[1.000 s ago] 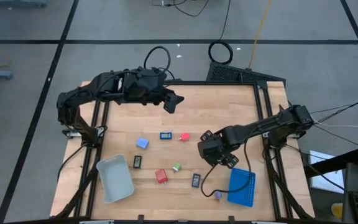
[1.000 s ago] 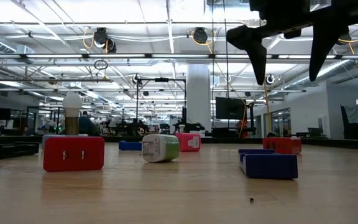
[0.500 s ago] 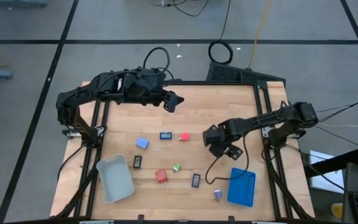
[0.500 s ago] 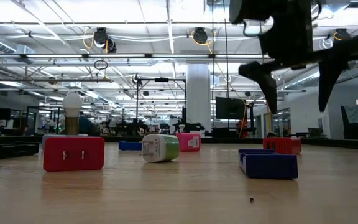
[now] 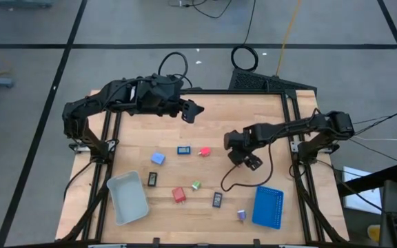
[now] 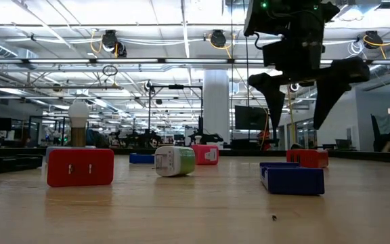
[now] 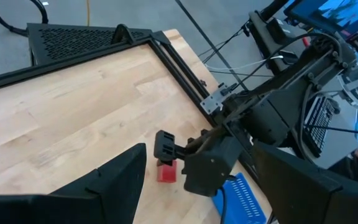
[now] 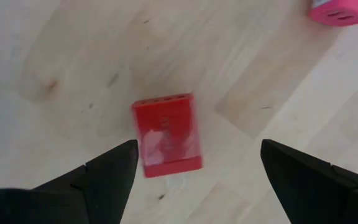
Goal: Pick & Place Office items
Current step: Put the top red power adapter into the gray bin
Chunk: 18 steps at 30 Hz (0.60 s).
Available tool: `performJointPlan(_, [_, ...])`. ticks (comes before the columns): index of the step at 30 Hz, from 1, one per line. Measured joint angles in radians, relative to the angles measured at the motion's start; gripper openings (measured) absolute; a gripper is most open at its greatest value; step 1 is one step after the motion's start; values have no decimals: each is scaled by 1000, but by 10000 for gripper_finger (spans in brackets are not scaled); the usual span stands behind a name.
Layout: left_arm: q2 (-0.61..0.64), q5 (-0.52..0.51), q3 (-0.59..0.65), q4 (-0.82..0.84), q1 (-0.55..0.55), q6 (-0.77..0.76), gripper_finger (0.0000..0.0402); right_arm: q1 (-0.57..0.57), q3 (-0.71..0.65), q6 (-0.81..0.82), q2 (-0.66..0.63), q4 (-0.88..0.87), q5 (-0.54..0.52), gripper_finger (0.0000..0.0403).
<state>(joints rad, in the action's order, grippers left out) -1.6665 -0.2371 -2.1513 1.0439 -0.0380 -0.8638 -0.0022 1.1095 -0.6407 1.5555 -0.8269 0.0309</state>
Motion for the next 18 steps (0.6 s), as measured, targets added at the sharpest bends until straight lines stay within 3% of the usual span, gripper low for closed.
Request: performJointPlan(18, [0,0,0,0,0,-1,294,-18,-45,52,1,54,50,334])
